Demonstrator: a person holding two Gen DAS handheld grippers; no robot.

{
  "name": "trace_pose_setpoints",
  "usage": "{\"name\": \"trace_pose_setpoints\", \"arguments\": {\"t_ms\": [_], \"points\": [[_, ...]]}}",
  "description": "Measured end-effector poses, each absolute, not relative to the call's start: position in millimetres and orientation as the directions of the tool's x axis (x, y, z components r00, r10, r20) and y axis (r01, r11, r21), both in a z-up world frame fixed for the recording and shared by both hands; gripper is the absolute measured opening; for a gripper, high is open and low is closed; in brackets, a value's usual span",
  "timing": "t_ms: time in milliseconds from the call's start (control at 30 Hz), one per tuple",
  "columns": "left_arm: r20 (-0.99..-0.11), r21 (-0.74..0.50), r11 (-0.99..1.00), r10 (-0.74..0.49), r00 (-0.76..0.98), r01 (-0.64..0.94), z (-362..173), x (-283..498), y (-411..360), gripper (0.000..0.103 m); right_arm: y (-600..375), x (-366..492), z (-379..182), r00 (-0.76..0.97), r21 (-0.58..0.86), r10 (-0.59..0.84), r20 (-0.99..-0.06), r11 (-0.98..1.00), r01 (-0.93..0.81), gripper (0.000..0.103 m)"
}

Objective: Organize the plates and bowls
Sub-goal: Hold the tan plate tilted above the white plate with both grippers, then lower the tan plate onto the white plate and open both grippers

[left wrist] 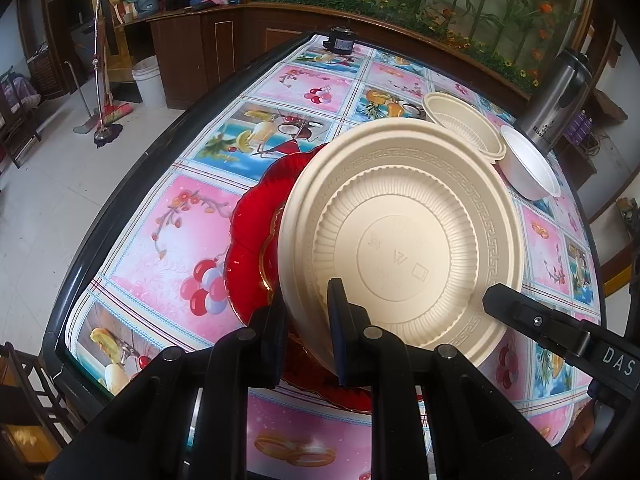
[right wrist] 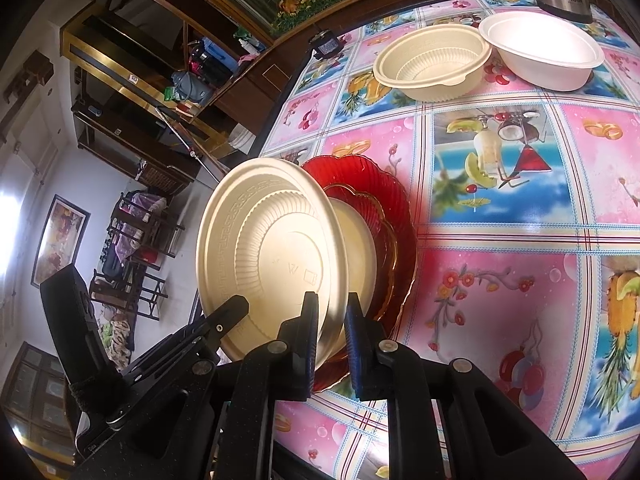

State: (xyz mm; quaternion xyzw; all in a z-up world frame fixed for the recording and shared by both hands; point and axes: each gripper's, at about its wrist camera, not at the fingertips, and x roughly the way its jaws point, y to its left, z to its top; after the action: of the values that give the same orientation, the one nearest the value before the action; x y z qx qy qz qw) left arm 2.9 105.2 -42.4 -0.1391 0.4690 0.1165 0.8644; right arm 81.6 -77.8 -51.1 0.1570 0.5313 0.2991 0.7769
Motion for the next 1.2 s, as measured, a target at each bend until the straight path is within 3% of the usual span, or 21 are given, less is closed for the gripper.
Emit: {"name": "trace_pose_setpoints", "arguments": {"t_ms": [900,967,1067,1133,1200], "points": [[-0.843,-0.149,0.926,0.064,0.534,-0.346,-41,5,108,0.019,-77,84,-53,0.256,0.576,0.639,-0.725,0.767,-0.283,0.016],[-0.844,-0.159,0.924,0.055,0.534,-0.346,-41,5,109,0.023,-79,85,-53,0.257,0.588,0.648,-0.716,0.76,-0.278,0.018],[-0.839,-0.17,0.921,0.051,0.542,-0.349,-38,4,111,0.038,-82,85,-51,0.259,0.599,0.658,-0.707,0.752,-0.275,0.027],[-0.831,-0.18,0.916,0.054,0.554,-0.36,-34,3,113,0.055,-84,84,-46,0.27,0.604,0.664,-0.698,0.747,-0.277,0.032],[-0.821,-0.201,0.911,0.043,0.569,-0.36,-28,1,115,0.058,-88,84,-42,0.285,0.606,0.665,-0.69,0.747,-0.274,0.042]]}}
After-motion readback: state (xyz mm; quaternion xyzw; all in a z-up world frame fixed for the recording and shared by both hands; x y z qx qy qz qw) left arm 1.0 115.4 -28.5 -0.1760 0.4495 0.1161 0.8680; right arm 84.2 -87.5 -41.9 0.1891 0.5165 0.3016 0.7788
